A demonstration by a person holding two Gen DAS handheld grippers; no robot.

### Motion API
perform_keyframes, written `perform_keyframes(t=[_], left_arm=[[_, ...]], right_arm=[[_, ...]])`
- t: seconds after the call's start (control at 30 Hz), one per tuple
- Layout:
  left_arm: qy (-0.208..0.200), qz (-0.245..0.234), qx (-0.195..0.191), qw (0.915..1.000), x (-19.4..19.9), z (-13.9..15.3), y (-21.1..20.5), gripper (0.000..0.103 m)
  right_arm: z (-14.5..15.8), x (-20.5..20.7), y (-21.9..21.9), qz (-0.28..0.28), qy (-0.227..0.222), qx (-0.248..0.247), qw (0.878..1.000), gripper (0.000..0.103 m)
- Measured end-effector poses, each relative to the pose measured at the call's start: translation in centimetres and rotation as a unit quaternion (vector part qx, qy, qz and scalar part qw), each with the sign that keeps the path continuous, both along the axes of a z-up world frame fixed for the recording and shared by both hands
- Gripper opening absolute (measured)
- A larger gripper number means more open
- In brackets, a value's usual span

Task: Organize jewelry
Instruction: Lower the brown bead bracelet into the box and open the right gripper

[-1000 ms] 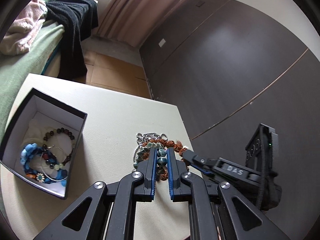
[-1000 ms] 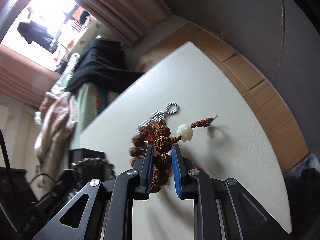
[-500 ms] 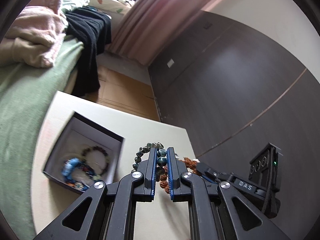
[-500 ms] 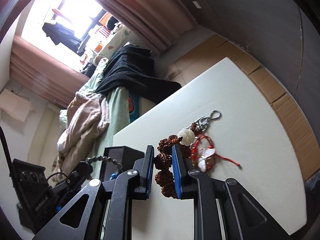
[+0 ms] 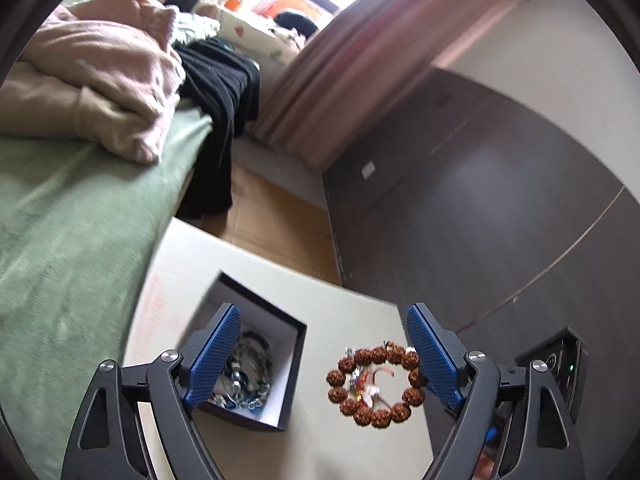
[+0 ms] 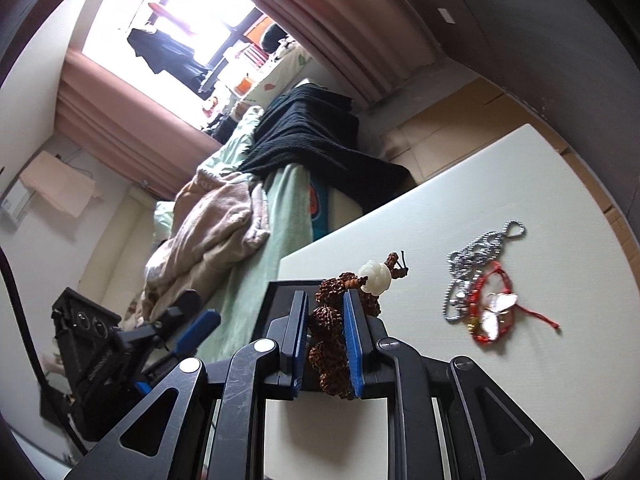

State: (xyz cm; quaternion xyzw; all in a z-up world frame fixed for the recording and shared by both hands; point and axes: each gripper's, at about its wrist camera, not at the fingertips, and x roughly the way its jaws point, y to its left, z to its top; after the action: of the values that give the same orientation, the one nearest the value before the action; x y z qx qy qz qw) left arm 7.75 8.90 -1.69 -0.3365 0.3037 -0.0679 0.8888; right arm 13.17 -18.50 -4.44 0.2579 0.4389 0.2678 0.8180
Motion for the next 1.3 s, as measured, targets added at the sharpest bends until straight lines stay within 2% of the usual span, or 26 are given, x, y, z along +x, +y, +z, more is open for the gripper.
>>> perform_keyframes(t=[0.27, 0.4, 0.53, 0.63, 0.7, 0.73, 0.8, 0.83, 0.9, 0.97, 1.13, 1.27, 1.3], left_arm=[[0.003, 0.033, -0.014, 0.9993, -0.7, 0.2, 2.6, 0.086], [-0.004, 0.042, -0.012, 0.999, -1.1, 0.6, 3.3, 0.086], [-0.004, 0.045, -0.027, 0.9986, -1.2, 0.4, 4.1, 0.086], [-0.005, 0.044, -0.028, 0.9986, -1.2, 0.4, 4.3, 0.086], [-0.004, 0.042, -0.028, 0.9987, -1.2, 0.3, 4.4, 0.086], [-0.002, 0.042, -0.027, 0.9988, -1.1, 0.3, 4.4, 0.086], [0.001, 0.039, -0.027, 0.9989, -1.0, 0.2, 4.4, 0.086], [0.002, 0.039, -0.027, 0.9989, -1.0, 0.1, 4.4, 0.086], [0.002, 0.039, -0.026, 0.9989, -0.9, 0.2, 4.2, 0.086], [0.001, 0.04, -0.021, 0.999, -0.9, 0.2, 4.0, 0.086], [0.008, 0.031, -0.008, 0.9994, -0.3, -0.1, 2.9, 0.086], [0.014, 0.015, 0.005, 0.9998, 0.2, -0.3, 1.4, 0.086], [0.016, 0.01, 0.009, 0.9998, 0.3, -0.3, 1.1, 0.086]], right_arm=[[1.5, -0.6, 3.0, 0.038, -0.038, 0.058, 0.997, 0.019], [1.2, -0.5, 6.0, 0.062, -0.044, 0.05, 0.996, 0.019], [-0.2, 0.0, 8.9, 0.078, -0.028, 0.047, 0.995, 0.019], [-1.0, 0.4, 10.1, 0.09, -0.016, 0.065, 0.994, 0.019], [-1.7, 0.9, 10.9, 0.088, -0.008, 0.045, 0.995, 0.02], [-2.3, 1.4, 11.1, 0.08, 0.01, 0.016, 0.997, 0.021], [-3.3, 2.1, 10.8, 0.075, 0.033, -0.004, 0.997, 0.036], [-3.4, 2.1, 10.3, 0.065, 0.033, -0.005, 0.997, 0.048], [-2.9, 2.0, 9.0, 0.056, 0.024, -0.001, 0.998, 0.054], [-2.3, 1.9, 7.9, 0.05, 0.018, 0.0, 0.999, 0.066], [-1.1, 1.0, 4.8, 0.02, 0.006, -0.006, 1.0, 0.069], [-0.3, 0.0, 2.5, -0.006, -0.001, -0.035, 0.999, 0.082], [-0.2, -0.1, 2.2, -0.01, -0.003, -0.043, 0.999, 0.083]])
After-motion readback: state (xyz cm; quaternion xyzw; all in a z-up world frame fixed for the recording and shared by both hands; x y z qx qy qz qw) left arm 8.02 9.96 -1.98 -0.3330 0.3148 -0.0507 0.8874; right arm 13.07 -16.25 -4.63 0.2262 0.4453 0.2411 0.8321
